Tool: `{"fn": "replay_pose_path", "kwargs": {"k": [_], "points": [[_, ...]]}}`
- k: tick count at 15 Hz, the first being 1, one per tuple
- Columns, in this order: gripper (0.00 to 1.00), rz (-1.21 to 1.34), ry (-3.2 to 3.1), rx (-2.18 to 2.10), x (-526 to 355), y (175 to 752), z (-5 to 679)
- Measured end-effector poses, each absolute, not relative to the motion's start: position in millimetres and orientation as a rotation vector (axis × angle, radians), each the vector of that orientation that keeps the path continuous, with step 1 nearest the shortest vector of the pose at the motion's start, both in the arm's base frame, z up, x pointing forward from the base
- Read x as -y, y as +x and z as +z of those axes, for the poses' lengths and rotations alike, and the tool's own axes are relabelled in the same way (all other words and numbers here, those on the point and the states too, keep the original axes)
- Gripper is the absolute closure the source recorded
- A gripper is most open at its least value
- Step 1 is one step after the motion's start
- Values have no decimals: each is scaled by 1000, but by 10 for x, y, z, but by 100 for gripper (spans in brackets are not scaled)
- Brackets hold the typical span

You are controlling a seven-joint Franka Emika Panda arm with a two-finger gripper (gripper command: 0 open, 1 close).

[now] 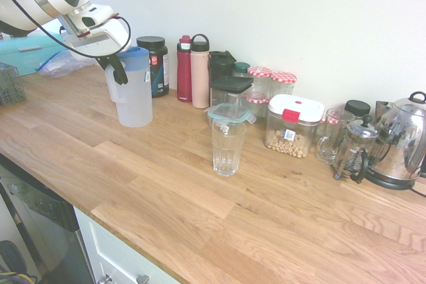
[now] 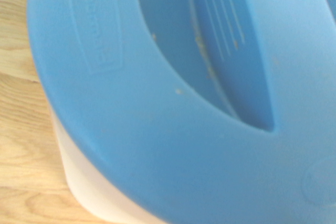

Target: Pour me some water

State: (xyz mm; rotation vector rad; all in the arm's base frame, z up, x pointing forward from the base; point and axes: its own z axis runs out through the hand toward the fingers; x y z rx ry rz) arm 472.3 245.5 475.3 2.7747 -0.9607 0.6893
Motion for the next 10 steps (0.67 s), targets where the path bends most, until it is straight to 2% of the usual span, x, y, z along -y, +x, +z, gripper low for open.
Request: {"fn": "replay_pose_path", "kwargs": {"k": [6,10], "points": [[0,627,2797,1006,-2364,4738,4790],[0,380,2859,999,-2309,4522,4953]]}}
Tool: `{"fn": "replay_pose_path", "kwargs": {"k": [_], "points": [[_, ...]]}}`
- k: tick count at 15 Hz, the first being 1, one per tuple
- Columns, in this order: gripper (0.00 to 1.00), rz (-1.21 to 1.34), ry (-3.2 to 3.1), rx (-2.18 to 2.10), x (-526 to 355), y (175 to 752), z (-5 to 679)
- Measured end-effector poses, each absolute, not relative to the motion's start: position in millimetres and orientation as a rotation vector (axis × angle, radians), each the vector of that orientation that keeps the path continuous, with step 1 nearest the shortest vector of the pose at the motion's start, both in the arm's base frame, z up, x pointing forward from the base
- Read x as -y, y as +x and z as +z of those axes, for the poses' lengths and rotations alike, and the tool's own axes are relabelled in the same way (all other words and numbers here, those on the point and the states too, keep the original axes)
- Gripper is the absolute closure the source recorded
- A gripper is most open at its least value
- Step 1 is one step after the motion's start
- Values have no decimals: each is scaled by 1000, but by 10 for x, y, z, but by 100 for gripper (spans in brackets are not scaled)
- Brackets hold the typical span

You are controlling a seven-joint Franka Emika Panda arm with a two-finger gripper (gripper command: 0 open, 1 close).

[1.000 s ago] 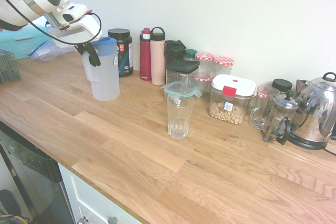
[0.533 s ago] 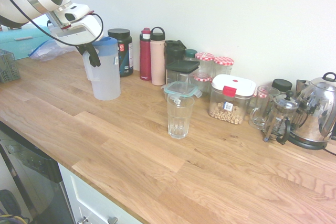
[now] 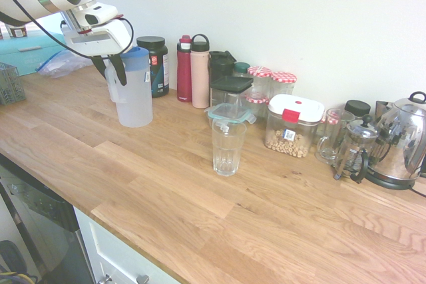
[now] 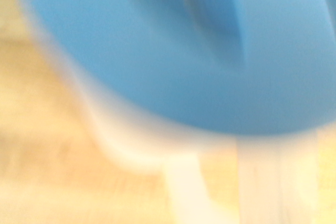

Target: Pour me some water

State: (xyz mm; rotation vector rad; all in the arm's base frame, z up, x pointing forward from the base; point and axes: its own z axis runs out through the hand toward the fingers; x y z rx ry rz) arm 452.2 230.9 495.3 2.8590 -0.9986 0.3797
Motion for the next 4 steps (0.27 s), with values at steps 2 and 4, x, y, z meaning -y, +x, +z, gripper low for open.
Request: {"fn": "replay_pose_path", "kwargs": {"k": [2,4], "points": [[0,199,2847,967,-2210,4260,5147],[0,61,2862,904,-2103,3995,5355]]}}
